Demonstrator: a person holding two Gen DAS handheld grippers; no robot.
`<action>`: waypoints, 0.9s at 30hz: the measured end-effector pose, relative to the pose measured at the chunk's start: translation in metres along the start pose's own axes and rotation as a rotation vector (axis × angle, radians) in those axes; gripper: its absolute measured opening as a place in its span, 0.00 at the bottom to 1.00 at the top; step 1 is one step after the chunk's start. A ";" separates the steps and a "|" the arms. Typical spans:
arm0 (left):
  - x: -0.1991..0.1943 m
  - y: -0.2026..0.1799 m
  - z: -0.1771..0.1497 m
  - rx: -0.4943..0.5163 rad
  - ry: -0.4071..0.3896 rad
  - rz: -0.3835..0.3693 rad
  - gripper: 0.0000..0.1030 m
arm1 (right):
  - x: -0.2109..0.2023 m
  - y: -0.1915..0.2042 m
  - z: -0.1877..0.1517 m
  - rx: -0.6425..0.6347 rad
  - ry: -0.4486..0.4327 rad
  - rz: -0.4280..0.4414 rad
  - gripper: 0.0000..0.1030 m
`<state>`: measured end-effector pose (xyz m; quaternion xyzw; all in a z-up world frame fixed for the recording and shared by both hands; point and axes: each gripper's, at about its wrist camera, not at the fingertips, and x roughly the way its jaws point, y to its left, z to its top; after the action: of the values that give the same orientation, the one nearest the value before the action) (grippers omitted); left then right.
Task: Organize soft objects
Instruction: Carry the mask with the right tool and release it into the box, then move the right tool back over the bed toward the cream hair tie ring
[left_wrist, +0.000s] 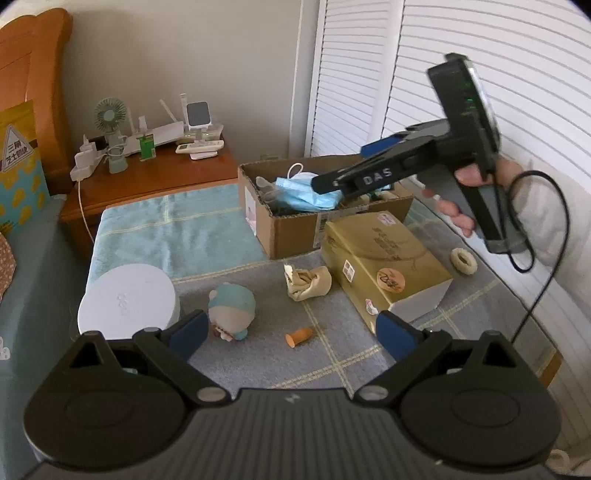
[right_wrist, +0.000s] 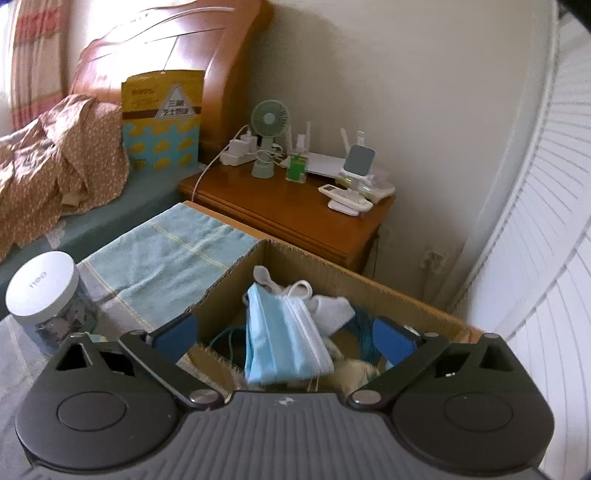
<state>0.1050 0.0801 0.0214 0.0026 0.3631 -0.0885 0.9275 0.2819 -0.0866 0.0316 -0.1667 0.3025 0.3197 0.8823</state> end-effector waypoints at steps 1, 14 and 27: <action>0.000 -0.001 -0.001 0.002 0.000 -0.001 0.94 | -0.004 0.001 -0.003 0.006 0.001 -0.002 1.00; -0.004 -0.006 -0.007 0.011 0.002 0.000 0.94 | -0.064 0.013 -0.040 0.105 -0.005 -0.113 1.00; -0.005 -0.012 -0.012 0.022 0.008 -0.016 0.94 | -0.106 0.015 -0.085 0.227 -0.021 -0.217 1.00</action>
<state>0.0909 0.0702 0.0167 0.0101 0.3658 -0.1000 0.9253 0.1707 -0.1660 0.0336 -0.0941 0.3077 0.1881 0.9280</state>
